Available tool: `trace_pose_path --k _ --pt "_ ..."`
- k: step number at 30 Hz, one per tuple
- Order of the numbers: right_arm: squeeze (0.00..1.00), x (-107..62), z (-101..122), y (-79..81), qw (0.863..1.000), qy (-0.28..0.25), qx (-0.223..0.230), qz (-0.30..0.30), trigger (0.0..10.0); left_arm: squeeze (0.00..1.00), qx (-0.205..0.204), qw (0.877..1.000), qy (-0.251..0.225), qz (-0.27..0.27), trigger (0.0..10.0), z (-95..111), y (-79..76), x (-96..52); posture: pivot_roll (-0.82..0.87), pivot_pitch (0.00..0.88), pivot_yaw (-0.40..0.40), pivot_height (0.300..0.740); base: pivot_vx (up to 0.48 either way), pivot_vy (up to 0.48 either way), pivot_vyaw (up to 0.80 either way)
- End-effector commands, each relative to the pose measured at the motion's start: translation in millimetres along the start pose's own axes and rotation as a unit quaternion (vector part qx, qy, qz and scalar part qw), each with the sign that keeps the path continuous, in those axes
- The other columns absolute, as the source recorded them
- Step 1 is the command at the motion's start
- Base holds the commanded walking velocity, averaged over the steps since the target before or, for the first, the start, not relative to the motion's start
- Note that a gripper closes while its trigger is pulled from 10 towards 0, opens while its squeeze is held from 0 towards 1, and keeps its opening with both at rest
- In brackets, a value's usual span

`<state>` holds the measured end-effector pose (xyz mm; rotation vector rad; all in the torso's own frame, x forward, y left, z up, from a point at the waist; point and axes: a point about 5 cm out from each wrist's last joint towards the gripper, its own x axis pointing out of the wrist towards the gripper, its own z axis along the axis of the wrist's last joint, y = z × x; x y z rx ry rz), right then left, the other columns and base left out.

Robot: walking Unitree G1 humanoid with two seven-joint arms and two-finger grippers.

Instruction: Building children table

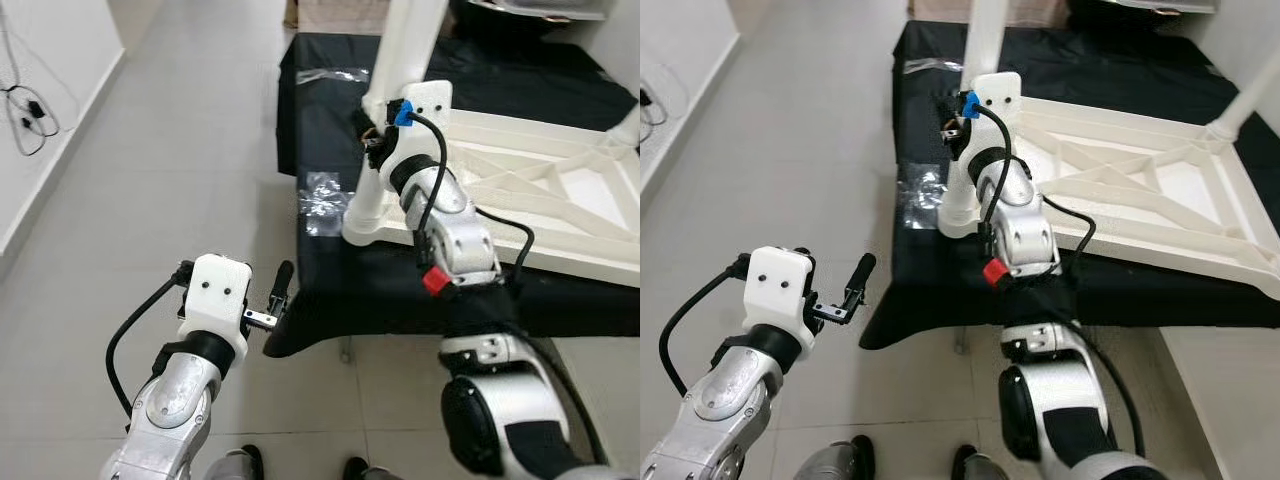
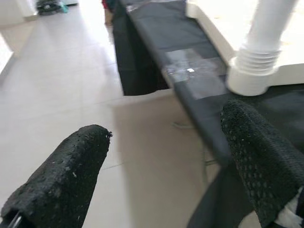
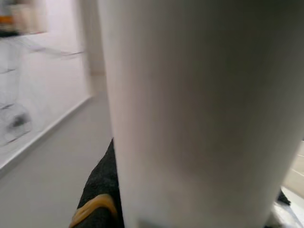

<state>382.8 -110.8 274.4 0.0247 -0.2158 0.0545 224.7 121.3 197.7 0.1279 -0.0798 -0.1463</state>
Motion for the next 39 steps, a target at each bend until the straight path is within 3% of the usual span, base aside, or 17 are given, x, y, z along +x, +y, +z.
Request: trace_pose_path --k 1,4,10,12,16,19,23,25,29,31,39 --pt "0.0 -13.4 -53.8 -15.3 0.989 0.119 -0.014 -0.084 10.0 0.0 0.005 1.0 0.002 -0.003 10.0 -2.2 0.0 0.1 0.13 0.257 -0.063 0.74 0.0 0.0 0.0" --pt "0.0 -17.2 -53.1 -4.9 0.977 0.114 -0.017 -0.179 10.0 0.0 0.006 1.0 0.0 -0.002 10.0 -1.3 0.1 0.7 0.13 0.255 -0.065 0.74 0.0 0.0 0.0" --pt "0.0 -15.6 -50.1 5.8 0.958 0.12 -0.014 -0.259 10.0 0.0 0.006 1.0 -0.001 -0.002 10.0 -1.6 -0.6 0.5 0.13 0.25 -0.068 0.74 0.0 0.0 0.0" --pt "0.0 -15.7 -49.6 16.1 0.937 0.136 0.001 -0.322 10.0 0.0 0.004 1.0 -0.001 -0.002 10.0 -1.8 -0.8 0.4 0.12 0.246 -0.073 0.74 0.0 0.0 0.0" --pt "0.0 -16.9 -48.8 25.8 0.925 0.144 0.003 -0.352 10.0 0.0 0.003 1.0 -0.002 -0.002 10.0 -1.8 -1.3 0.8 0.13 0.24 -0.074 0.74 0.0 0.0 0.0" --pt "0.0 -17.1 -48.4 31.1 0.923 0.142 0.002 -0.358 10.0 0.0 0.003 1.0 -0.004 -0.004 10.0 -1.0 -2.7 1.0 0.14 0.236 -0.077 0.74 0.0 0.0 0.0" --pt "0.0 -16.8 -45.7 40.1 0.93 0.125 -0.008 -0.345 10.0 0.0 -0.008 1.0 -0.005 -0.025 10.0 0.2 -9.0 -0.6 0.13 0.231 -0.075 0.74 0.0 0.0 0.0" --pt "0.0 -15.4 -40.9 39.4 0.936 0.105 -0.017 -0.336 10.0 0.0 -0.051 0.993 -0.009 -0.105 10.0 2.4 -25.9 -6.3 0.13 0.23 -0.075 0.74 0.0 0.0 0.0" --pt "0.0 -14.3 -39.2 38.0 0.936 0.103 -0.013 -0.337 10.0 0.0 -0.063 0.984 -0.011 -0.166 10.0 4.1 -38.9 -12.3 0.13 0.228 -0.077 0.74 0.0 0.0 0.0" --pt "0.0 -12.7 -38.2 39.1 0.936 0.102 -0.007 -0.337 10.0 0.0 -0.072 0.972 -0.011 -0.222 10.0 5.2 -54.4 -20.2 0.13 0.225 -0.07 0.74 0.0 0.0 0.0" --pt "0.0 -11.8 -39.4 45.9 0.941 0.108 0.003 -0.321 10.0 0.0 -0.064 0.967 -0.009 -0.246 10.0 4.2 -64.1 -25.1 0.13 0.228 -0.067 0.74 0.0 0.0 0.0"
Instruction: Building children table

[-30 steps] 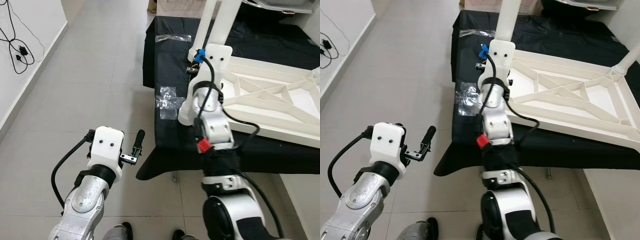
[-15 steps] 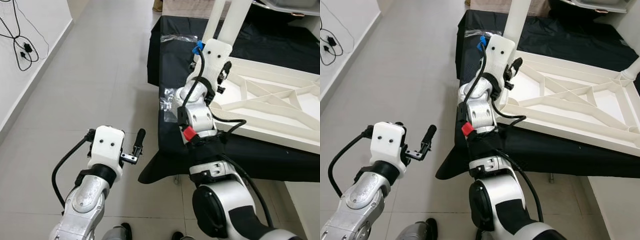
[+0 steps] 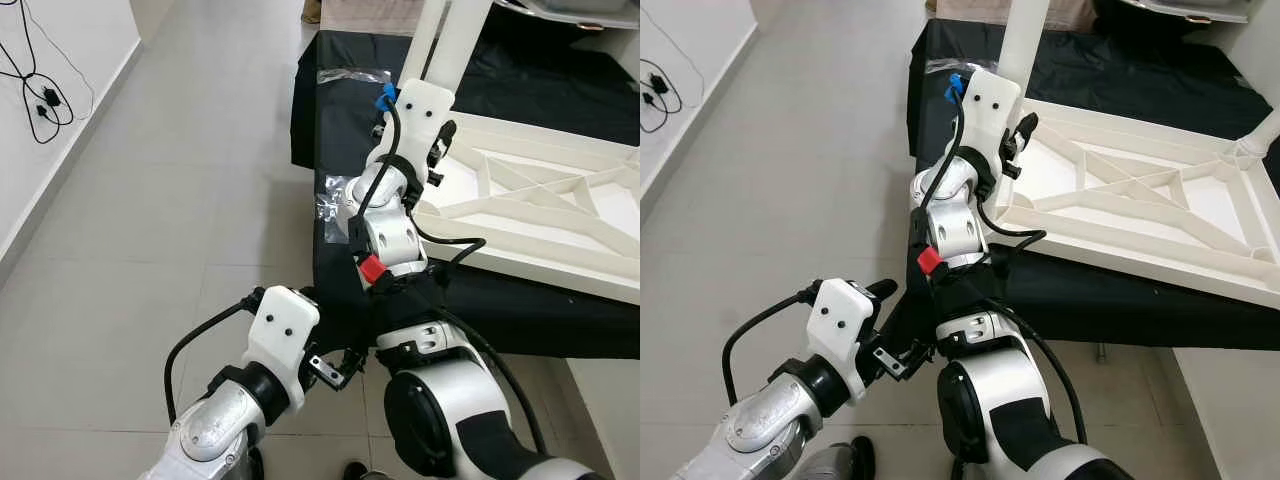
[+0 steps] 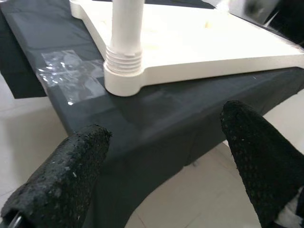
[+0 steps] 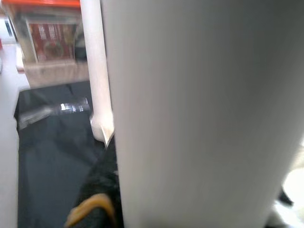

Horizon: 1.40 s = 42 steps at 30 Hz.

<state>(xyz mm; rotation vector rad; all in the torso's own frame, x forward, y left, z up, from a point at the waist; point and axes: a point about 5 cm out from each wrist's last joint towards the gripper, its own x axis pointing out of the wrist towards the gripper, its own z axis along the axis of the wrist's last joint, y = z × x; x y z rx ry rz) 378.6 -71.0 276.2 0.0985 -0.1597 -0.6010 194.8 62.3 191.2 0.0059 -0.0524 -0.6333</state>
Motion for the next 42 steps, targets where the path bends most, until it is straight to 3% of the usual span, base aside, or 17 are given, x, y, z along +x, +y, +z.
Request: trace_pose_path --k 1,6,7,12,16,18,23,24,33,34,35,37,38,42 --pt "1.0 -10.5 -41.8 0.7 0.996 0.088 -0.023 0.012 10.0 0.0 0.0 1.0 0.0 0.002 10.0 0.4 -1.0 -3.0 0.13 0.226 -0.07 0.74 0.0 0.0 0.0" --pt "1.0 -10.3 -39.9 2.5 0.996 0.084 -0.018 0.026 10.0 0.0 -0.005 1.0 0.0 0.013 10.0 -0.5 2.9 -3.5 0.13 0.227 -0.07 0.74 0.0 0.0 0.0" --pt "0.0 -9.3 -38.2 1.6 0.996 0.078 -0.01 0.033 10.0 0.0 -0.005 1.0 0.002 0.011 10.0 -1.7 3.1 -3.9 0.13 0.227 -0.07 0.74 0.0 0.0 0.0" --pt "0.0 -6.4 -32.7 -0.2 0.997 0.059 -0.002 0.042 10.0 0.0 -0.006 1.0 0.003 0.01 10.0 -2.2 3.0 -4.4 0.13 0.228 -0.07 0.74 0.0 0.0 0.0" --pt "0.0 -2.0 -25.9 -4.4 0.996 0.026 0.021 0.081 10.0 0.0 -0.004 1.0 0.005 0.015 10.0 -3.9 3.8 -4.8 0.13 0.229 -0.07 0.74 0.0 0.0 0.0" --pt "0.0 0.2 -19.5 -9.2 0.99 -0.018 0.022 0.136 10.0 0.0 0.004 1.0 0.006 0.021 10.0 -4.2 5.8 -4.6 0.13 0.23 -0.072 0.74 0.0 0.0 0.0" --pt "0.0 3.1 -16.5 -15.3 0.987 -0.029 0.031 0.156 10.0 0.0 0.005 1.0 0.008 0.023 10.0 -5.1 6.9 -5.5 0.13 0.23 -0.072 0.74 0.0 0.0 0.0" --pt "1.0 4.4 -15.4 -18.3 0.986 -0.035 0.033 0.162 10.0 0.0 0.005 1.0 0.008 0.023 10.0 -5.3 7.4 -5.5 0.12 0.232 -0.066 0.74 0.0 0.0 0.0" --pt "1.0 11.0 -11.5 -32.4 0.982 -0.052 0.034 0.179 10.0 0.0 0.004 1.0 0.007 0.02 10.0 -6.0 6.9 -4.3 0.12 0.232 -0.065 0.74 0.0 0.0 0.0" --pt "0.0 12.1 -5.0 -32.6 0.973 -0.062 0.046 0.217 10.0 0.0 0.006 1.0 0.007 0.021 10.0 -6.1 7.3 -4.1 0.12 0.23 -0.066 0.74 0.0 0.0 0.0" --pt "0.0 12.1 -5.0 -32.6 0.973 -0.062 0.046 0.217 10.0 0.0 0.006 1.0 0.007 0.021 10.0 -6.1 7.3 -4.1 0.12 0.23 -0.066 0.74 0.0 0.0 0.0" --pt "0.0 12.6 3.9 -30.0 0.954 -0.074 0.072 0.282 10.0 0.0 0.008 1.0 0.008 0.022 10.0 -6.2 8.0 -4.0 0.12 0.231 -0.064 0.74 0.0 0.0 0.0" --pt "0.0 12.6 3.9 -30.0 0.954 -0.074 0.072 0.282 10.0 0.0 0.008 1.0 0.008 0.022 10.0 -6.2 8.0 -4.0 0.12 0.231 -0.064 0.74 0.0 0.0 0.0" --pt "0.0 24.5 12.8 -33.2 0.93 -0.102 0.05 0.351 10.0 0.0 0.007 1.0 0.007 0.022 10.0 -6.3 8.3 -3.6 0.11 0.229 -0.067 0.74 0.0 0.0 0.0"
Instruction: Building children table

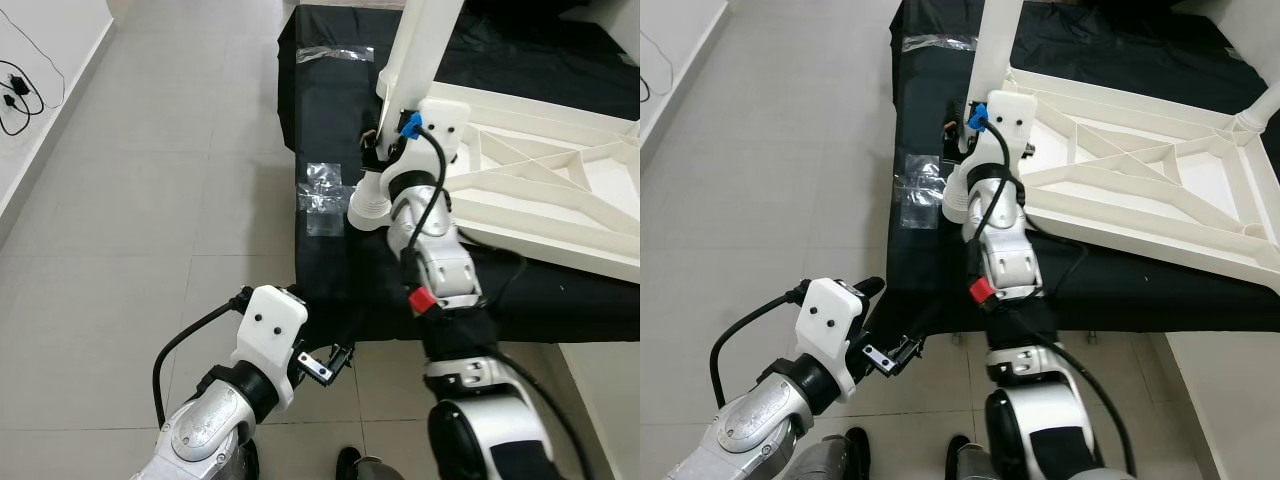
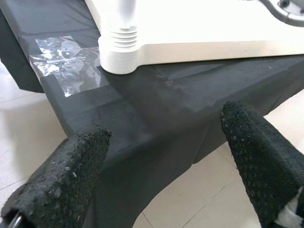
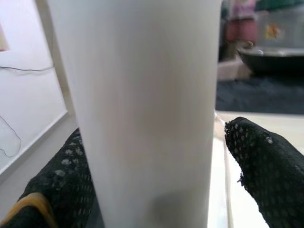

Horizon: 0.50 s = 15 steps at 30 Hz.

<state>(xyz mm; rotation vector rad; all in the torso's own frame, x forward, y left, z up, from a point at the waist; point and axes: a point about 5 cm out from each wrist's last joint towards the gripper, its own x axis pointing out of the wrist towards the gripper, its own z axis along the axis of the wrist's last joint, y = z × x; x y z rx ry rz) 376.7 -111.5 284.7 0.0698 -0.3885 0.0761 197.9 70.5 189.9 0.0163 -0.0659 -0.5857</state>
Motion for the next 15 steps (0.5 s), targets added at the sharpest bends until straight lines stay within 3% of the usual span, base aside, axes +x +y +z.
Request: trace_pose_path --k 1,7,15 --pt "0.0 1.9 2.0 -1.3 1.0 -0.008 0.004 0.02 10.0 0.0 0.0 1.0 0.011 -0.002 10.0 -4.9 -0.1 -1.3 0.11 0.229 -0.067 0.74 0.0 0.0 0.0" --pt "0.0 13.4 -3.5 -11.5 0.995 0.01 0.02 0.097 10.0 0.0 0.005 1.0 0.009 -0.002 10.0 -4.1 -0.9 -1.2 0.12 0.226 -0.075 0.74 0.0 0.0 0.0" --pt "0.0 20.9 -4.1 -18.1 0.989 0.013 0.023 0.148 10.0 0.0 0.009 1.0 0.009 -0.003 10.0 -3.9 -2.4 -1.7 0.12 0.217 -0.077 0.74 0.0 0.0 0.0"
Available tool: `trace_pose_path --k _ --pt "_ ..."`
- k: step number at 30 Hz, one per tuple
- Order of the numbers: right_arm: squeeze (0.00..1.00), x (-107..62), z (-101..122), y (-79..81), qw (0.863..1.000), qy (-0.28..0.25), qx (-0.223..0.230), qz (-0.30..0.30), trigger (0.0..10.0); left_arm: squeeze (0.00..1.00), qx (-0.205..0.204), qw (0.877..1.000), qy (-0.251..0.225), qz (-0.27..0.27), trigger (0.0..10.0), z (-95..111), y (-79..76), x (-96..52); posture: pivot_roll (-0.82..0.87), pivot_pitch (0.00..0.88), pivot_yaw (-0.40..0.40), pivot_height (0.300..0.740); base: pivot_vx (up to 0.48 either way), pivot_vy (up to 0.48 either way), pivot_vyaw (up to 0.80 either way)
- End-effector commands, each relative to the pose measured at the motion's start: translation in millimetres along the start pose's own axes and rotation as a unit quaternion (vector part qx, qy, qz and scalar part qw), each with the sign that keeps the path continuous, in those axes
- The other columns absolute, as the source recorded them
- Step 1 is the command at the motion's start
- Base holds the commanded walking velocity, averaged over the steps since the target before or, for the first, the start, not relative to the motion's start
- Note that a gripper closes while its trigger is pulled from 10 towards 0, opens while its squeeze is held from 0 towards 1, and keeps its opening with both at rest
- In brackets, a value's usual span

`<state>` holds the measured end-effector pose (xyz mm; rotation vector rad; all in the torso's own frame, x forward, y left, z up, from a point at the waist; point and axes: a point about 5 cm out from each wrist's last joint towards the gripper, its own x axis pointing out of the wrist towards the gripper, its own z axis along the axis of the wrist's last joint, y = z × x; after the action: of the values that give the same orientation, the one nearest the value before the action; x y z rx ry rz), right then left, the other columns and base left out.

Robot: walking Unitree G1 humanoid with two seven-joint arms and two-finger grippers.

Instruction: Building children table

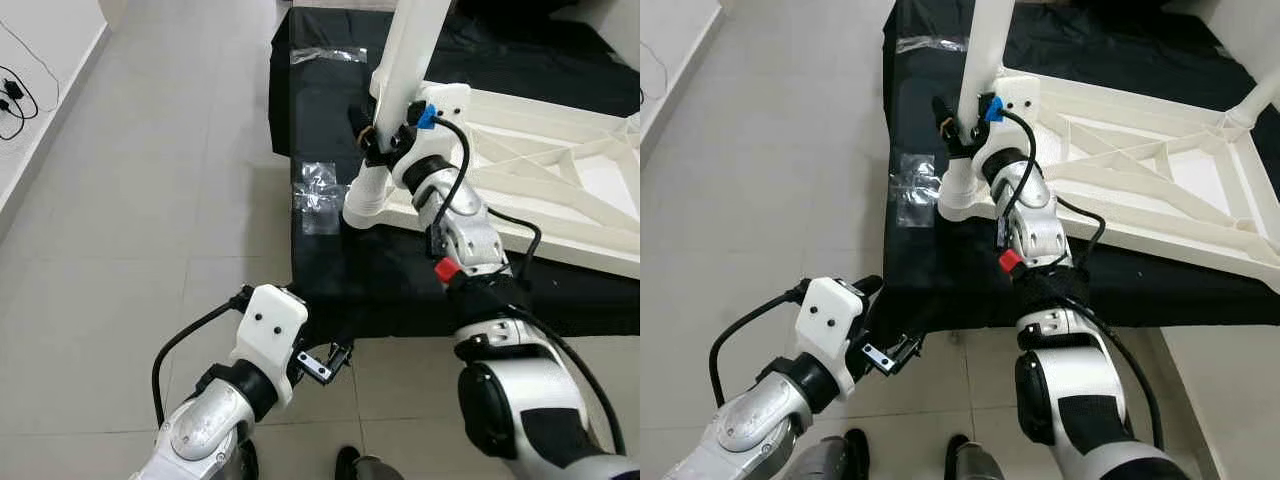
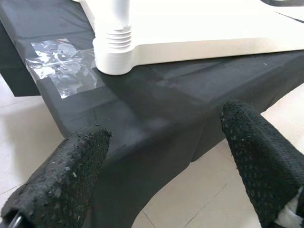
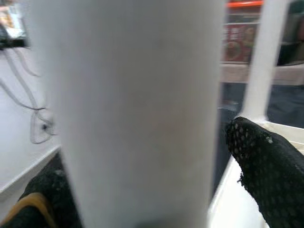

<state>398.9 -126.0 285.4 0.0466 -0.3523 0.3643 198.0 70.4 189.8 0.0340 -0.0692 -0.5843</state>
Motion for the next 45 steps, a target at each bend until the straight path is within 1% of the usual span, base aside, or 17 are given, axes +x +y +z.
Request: trace_pose_path --k 1,5,8,13,15,19,22,24,25,27,28,29,32,33,42,44,45 --pt "0.0 1.5 1.5 -3.6 1.0 -0.005 0.009 0.014 10.0 0.0 0.002 1.0 0.007 -0.004 10.0 -3.7 -2.8 -1.8 0.12 0.217 -0.077 0.74 0.0 0.0 0.0" --pt "0.0 3.4 0.8 -7.3 1.0 0.0 0.016 0.023 10.0 0.0 0.003 1.0 0.007 -0.004 10.0 -3.3 -3.6 -1.6 0.13 0.213 -0.08 0.74 0.0 0.0 0.0" --pt "0.0 6.5 1.1 -12.3 0.998 0.007 0.037 0.051 10.0 0.0 0.003 1.0 0.007 -0.003 10.0 -3.6 -4.3 -1.8 0.13 0.206 -0.081 0.74 0.0 0.0 0.0" --pt "0.0 8.8 3.7 -16.4 0.996 0.011 0.051 0.071 10.0 0.0 0.003 1.0 0.007 -0.004 10.0 -3.8 -4.7 -1.9 0.13 0.206 -0.081 0.74 0.0 0.0 0.0" --pt "0.0 10.6 8.3 -19.2 0.995 0.01 0.051 0.083 10.0 0.0 0.003 1.0 0.007 -0.004 10.0 -3.7 -5.3 -2.1 0.13 0.204 -0.081 0.74 0.0 0.0 0.0" --pt "0.0 12.6 12.9 -20.0 0.993 0.01 0.05 0.104 10.0 0.0 0.003 1.0 0.006 -0.005 10.0 -3.5 -6.2 -2.3 0.14 0.2 -0.084 0.74 0.0 0.0 0.0" --pt "0.0 13.2 13.5 -18.9 0.991 0.014 0.054 0.119 10.0 0.0 0.003 1.0 0.006 -0.005 10.0 -3.5 -6.5 -2.4 0.14 0.2 -0.082 0.74 0.0 0.0 0.0" --pt "0.0 13.1 11.3 -16.3 0.988 0.023 0.054 0.144 10.0 0.0 0.003 1.0 0.006 -0.005 10.0 -3.4 -6.8 -2.5 0.14 0.199 -0.083 0.74 0.0 0.0 0.0" --pt "0.0 13.1 11.3 -16.3 0.988 0.023 0.054 0.144 10.0 0.0 0.003 1.0 0.006 -0.005 10.0 -3.4 -6.8 -2.5 0.14 0.199 -0.083 0.74 0.0 0.0 0.0" --pt "0.0 12.3 8.8 -12.4 0.982 0.03 0.069 0.173 10.0 0.0 0.003 1.0 0.007 -0.006 10.0 -3.4 -7.3 -2.8 0.14 0.198 -0.083 0.74 0.0 0.0 0.0" --pt "0.0 12.3 8.8 -12.4 0.982 0.03 0.069 0.173 10.0 0.0 0.003 1.0 0.007 -0.006 10.0 -3.4 -7.3 -2.8 0.14 0.198 -0.083 0.74 0.0 0.0 0.0" --pt "0.0 11.9 6.7 -9.6 0.977 0.037 0.081 0.193 10.0 0.0 0.003 1.0 0.006 -0.006 10.0 -3.4 -7.5 -2.8 0.14 0.2 -0.082 0.74 0.0 0.0 0.0" --pt "0.0 11.2 3.9 -6.8 0.973 0.044 0.085 0.209 10.0 0.0 0.002 1.0 0.006 -0.007 10.0 -3.1 -7.9 -2.9 0.14 0.201 -0.081 0.74 0.0 0.0 0.0" --pt "0.0 11.2 1.6 -5.9 0.973 0.049 0.089 0.209 0.0 0.0 0.002 1.0 0.005 -0.008 10.0 -3.0 -8.4 -2.8 0.14 0.202 -0.083 0.74 0.0 0.0 0.0" --pt "0.0 12.7 -1.5 -5.8 0.977 0.048 0.089 0.188 0.0 0.0 -0.002 1.0 0.005 -0.006 10.0 -2.8 -9.0 -2.5 0.15 0.209 -0.088 0.74 0.0 0.0 0.0" --pt "0.0 13.6 0.3 -11.2 0.984 0.043 0.082 0.154 0.0 0.0 -0.001 1.0 0.005 -0.006 10.0 -3.1 -8.8 -2.1 0.14 0.209 -0.084 0.74 0.0 0.0 0.0" --pt "0.0 13.6 0.3 -11.2 0.984 0.043 0.082 0.154 0.0 0.0 -0.001 1.0 0.005 -0.006 10.0 -3.1 -8.8 -2.1 0.14 0.209 -0.084 0.74 0.0 0.0 0.0"
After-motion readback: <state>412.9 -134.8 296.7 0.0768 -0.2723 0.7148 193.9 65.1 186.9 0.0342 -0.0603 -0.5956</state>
